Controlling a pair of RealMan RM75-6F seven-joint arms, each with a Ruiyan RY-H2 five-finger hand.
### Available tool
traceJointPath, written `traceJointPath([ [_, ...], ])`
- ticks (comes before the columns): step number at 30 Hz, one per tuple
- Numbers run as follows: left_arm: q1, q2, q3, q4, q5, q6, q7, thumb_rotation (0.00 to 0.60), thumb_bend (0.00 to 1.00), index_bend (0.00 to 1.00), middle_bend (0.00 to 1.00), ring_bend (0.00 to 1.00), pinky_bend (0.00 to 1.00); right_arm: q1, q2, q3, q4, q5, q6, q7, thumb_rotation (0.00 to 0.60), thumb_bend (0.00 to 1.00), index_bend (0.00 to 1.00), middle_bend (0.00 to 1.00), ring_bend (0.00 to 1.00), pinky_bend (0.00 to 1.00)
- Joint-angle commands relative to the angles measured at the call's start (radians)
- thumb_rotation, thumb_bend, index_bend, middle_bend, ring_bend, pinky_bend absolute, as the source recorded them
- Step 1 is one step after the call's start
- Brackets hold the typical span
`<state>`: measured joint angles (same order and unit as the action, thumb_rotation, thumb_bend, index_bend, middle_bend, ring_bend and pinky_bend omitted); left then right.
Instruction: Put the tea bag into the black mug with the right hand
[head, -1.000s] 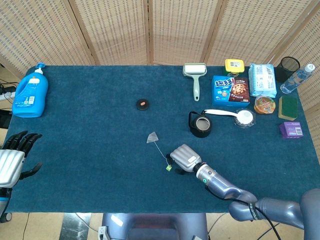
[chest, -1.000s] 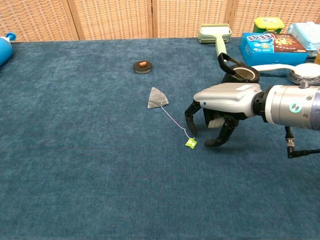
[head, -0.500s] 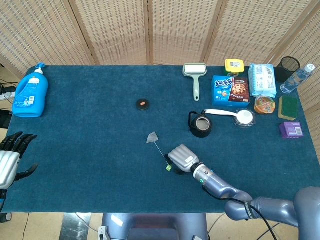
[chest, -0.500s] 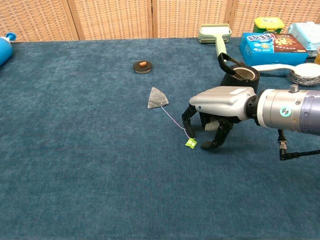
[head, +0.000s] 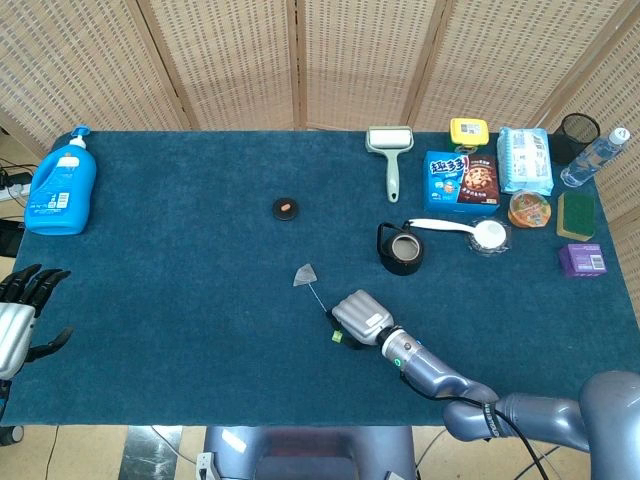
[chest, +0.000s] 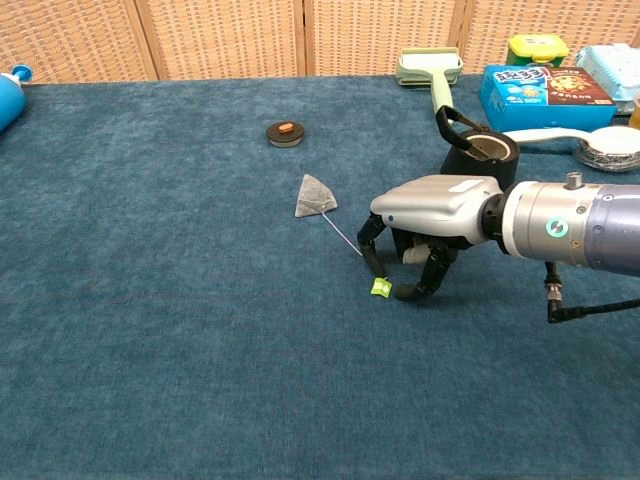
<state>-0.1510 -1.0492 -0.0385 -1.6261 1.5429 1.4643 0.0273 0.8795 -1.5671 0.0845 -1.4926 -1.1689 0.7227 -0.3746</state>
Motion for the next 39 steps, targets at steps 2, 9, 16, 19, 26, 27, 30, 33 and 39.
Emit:
traceJointPath([
  [2, 0.0, 0.0, -0.001, 0.003, 0.0, 0.001, -0.004, 0.6, 0.28, 0.16, 0.19, 0.1, 0.13, 0.004, -0.003, -0.001, -0.002, 0.011, 0.002, -0.009, 0.6, 0.36, 0.49, 1.0, 1.0, 1.0],
  [9, 0.002, -0.002, -0.001, 0.01, 0.001, 0.006, -0.012, 0.6, 0.28, 0.16, 0.19, 0.1, 0.13, 0.011, 0.003, -0.002, -0.02, 0.019, 0.013, -0.029, 0.6, 0.34, 0.49, 1.0, 1.0, 1.0],
  [16, 0.007, 0.001, 0.0, 0.011, 0.005, 0.014, -0.016, 0.6, 0.28, 0.16, 0.19, 0.1, 0.13, 0.018, -0.001, -0.008, -0.032, 0.023, 0.019, -0.043, 0.6, 0.33, 0.49, 1.0, 1.0, 1.0],
  [19, 0.009, 0.003, 0.0, 0.011, 0.005, 0.017, -0.017, 0.6, 0.28, 0.16, 0.19, 0.1, 0.13, 0.02, -0.004, -0.008, -0.032, 0.024, 0.023, -0.044, 0.6, 0.31, 0.49, 1.0, 1.0, 1.0],
  [26, 0.012, 0.004, 0.002, 0.013, 0.005, 0.019, -0.02, 0.6, 0.28, 0.16, 0.19, 0.1, 0.13, 0.029, -0.016, -0.011, -0.027, 0.036, 0.022, -0.056, 0.6, 0.31, 0.49, 1.0, 1.0, 1.0],
  [27, 0.013, 0.004, 0.002, 0.014, 0.005, 0.02, -0.021, 0.6, 0.28, 0.16, 0.19, 0.1, 0.13, 0.03, -0.017, -0.011, -0.027, 0.038, 0.022, -0.059, 0.6, 0.31, 0.49, 1.0, 1.0, 1.0],
  [30, 0.014, 0.004, 0.001, 0.015, 0.003, 0.02, -0.023, 0.6, 0.28, 0.16, 0.19, 0.1, 0.13, 0.035, -0.02, -0.012, -0.029, 0.043, 0.021, -0.068, 0.6, 0.31, 0.49, 1.0, 1.0, 1.0],
  [33, 0.014, 0.004, 0.001, 0.017, 0.004, 0.021, -0.027, 0.6, 0.28, 0.16, 0.19, 0.1, 0.13, 0.041, -0.024, -0.01, -0.033, 0.055, 0.022, -0.081, 0.6, 0.33, 0.5, 1.0, 1.0, 1.0],
  [39, 0.018, 0.003, 0.002, 0.024, 0.004, 0.026, -0.035, 0.6, 0.28, 0.16, 0.19, 0.1, 0.13, 0.05, -0.029, -0.009, -0.04, 0.076, 0.029, -0.101, 0.6, 0.35, 0.51, 1.0, 1.0, 1.0],
])
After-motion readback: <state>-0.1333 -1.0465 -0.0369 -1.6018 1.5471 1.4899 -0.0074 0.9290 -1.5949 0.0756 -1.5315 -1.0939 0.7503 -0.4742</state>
